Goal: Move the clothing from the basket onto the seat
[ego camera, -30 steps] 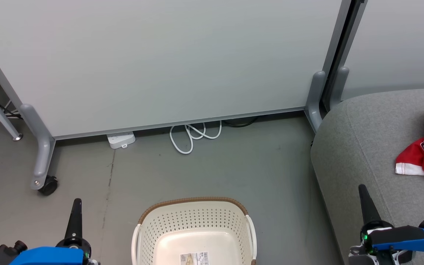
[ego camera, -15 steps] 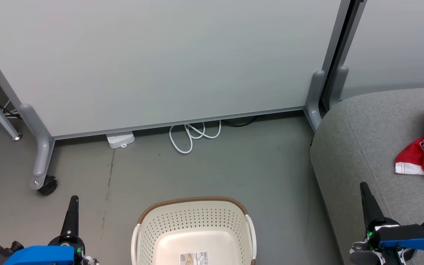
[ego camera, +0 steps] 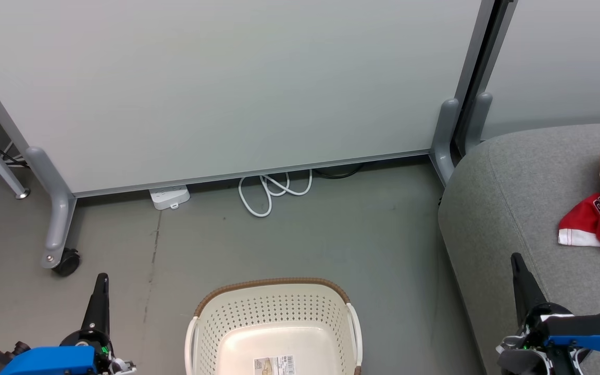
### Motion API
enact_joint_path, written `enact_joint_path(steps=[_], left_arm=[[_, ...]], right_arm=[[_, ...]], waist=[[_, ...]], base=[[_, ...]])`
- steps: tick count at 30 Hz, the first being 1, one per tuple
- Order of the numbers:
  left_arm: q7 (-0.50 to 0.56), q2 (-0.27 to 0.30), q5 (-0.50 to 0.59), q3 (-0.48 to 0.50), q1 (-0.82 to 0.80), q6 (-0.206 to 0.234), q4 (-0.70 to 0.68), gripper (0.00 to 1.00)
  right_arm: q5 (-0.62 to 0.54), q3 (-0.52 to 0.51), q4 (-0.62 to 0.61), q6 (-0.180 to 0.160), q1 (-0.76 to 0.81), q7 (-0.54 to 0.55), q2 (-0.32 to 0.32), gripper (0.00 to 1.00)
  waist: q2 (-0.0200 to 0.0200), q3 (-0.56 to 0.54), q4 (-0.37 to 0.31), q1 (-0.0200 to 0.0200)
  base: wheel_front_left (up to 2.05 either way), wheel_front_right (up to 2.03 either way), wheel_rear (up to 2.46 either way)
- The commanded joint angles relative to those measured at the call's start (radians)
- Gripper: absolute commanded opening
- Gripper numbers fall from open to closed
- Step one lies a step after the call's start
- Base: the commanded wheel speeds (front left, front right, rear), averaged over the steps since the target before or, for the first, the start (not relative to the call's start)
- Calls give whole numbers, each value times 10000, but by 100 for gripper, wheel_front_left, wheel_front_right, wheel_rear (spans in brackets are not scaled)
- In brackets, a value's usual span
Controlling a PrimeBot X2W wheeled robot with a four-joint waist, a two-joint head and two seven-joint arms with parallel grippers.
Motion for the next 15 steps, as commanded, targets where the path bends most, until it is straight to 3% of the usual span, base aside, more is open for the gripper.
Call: enact_joint_path(steps=[1,15], left_arm=[[76,63,-194,88,-153,-51,-82,0],[308,66,-1095,187,-173,-76,-127,0]], right_arm=[[232,-38,-73,-5,-159,57,33,0],[1195,-137,-91,-6,-196,290,43,0]], waist=[[0,2,-2,0],[0,19,-22,0]], base=[[0,0,0],[0,0,0]])
